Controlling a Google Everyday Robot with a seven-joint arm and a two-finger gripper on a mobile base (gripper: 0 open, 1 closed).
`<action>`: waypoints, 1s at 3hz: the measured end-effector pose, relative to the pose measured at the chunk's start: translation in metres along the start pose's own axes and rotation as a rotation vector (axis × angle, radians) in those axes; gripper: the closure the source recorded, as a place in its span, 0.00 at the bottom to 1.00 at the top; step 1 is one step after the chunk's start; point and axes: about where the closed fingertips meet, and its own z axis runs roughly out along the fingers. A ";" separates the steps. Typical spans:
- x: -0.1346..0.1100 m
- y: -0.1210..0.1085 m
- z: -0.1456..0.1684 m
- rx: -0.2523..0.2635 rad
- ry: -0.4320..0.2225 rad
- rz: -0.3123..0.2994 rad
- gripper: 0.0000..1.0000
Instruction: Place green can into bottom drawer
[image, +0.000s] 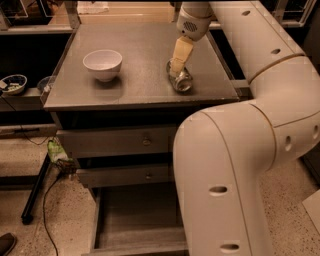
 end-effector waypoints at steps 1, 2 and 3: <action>-0.013 -0.005 0.012 -0.013 -0.036 0.024 0.00; -0.023 -0.016 0.015 0.022 -0.075 0.017 0.00; -0.026 -0.020 0.018 0.032 -0.092 0.008 0.00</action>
Offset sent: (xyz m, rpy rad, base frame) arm 0.0104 0.0100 -0.0060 0.0364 0.0019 -0.0112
